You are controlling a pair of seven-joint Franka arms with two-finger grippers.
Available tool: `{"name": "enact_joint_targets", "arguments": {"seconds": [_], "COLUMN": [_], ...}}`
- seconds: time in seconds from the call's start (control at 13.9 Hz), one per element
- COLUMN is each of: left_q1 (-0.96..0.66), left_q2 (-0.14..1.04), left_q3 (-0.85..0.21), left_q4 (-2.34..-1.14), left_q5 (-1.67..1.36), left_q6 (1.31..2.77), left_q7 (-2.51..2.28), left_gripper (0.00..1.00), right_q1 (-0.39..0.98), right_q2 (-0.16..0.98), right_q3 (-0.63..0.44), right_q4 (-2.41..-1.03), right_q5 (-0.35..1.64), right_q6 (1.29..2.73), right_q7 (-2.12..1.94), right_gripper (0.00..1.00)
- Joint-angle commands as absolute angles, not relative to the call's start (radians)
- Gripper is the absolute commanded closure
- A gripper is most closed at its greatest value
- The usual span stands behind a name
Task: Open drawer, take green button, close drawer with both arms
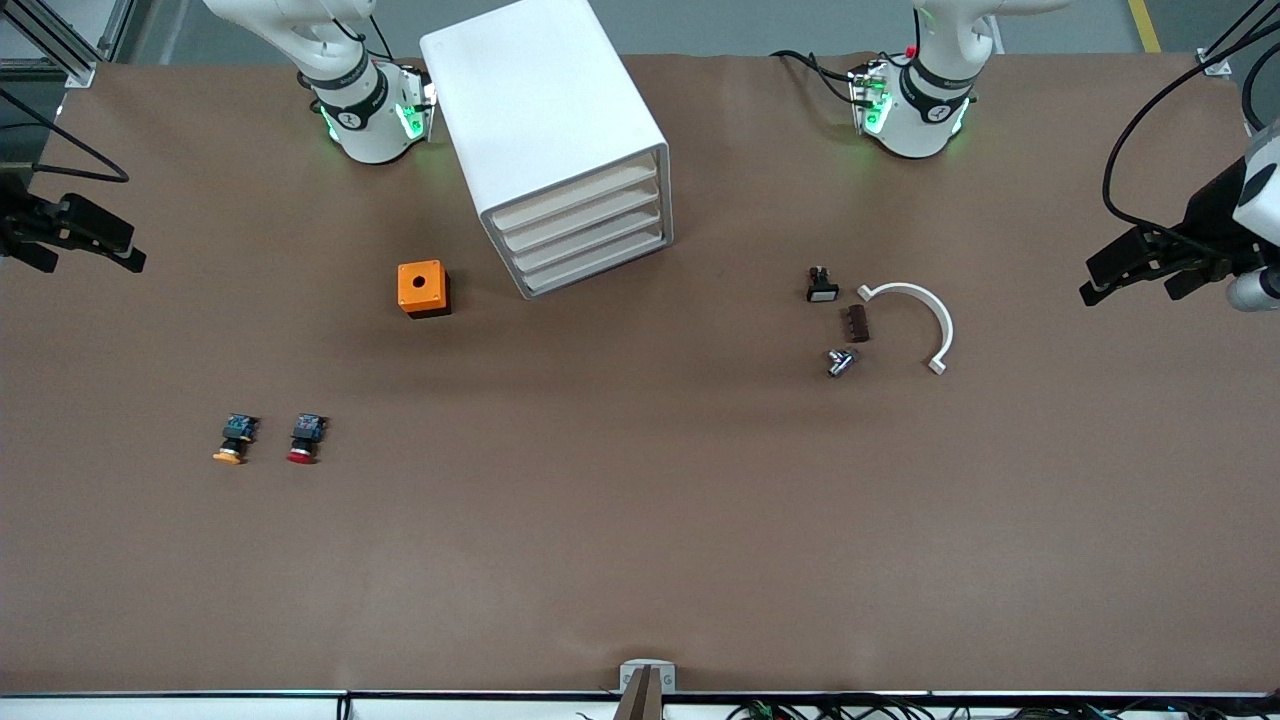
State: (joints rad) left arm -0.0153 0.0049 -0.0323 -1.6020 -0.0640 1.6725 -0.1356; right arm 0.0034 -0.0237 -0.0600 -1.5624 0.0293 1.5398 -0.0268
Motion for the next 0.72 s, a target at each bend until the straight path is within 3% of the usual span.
{"name": "enact_joint_targets", "arguments": {"seconds": [0.0,0.36,0.65], "left_q1": [-0.012,-0.037,-0.159], "left_q2": [0.07,0.204,0.303], "left_q3": [-0.034,-0.043,-0.049], "left_q4": [-1.594,-1.595,-1.589], "left_q5": [-0.046,-0.048,-0.051], "left_q6": [1.655,1.628,1.628], "left_q7": [-0.143,-0.149,-0.295], "left_gripper": [0.0,0.0,0.0], "right_q1": [0.005,0.002,0.002], "right_q2": [-0.055,-0.054,-0.054], "right_q3": [-0.061,-0.063,-0.063], "right_q4": [-1.592,-1.594,-1.594], "right_q5": [0.041,0.028,0.028], "right_q6": [1.54,1.543,1.548], "right_q7": [-0.035,-0.035,-0.035], "right_gripper": [0.0,0.0,0.0]}}
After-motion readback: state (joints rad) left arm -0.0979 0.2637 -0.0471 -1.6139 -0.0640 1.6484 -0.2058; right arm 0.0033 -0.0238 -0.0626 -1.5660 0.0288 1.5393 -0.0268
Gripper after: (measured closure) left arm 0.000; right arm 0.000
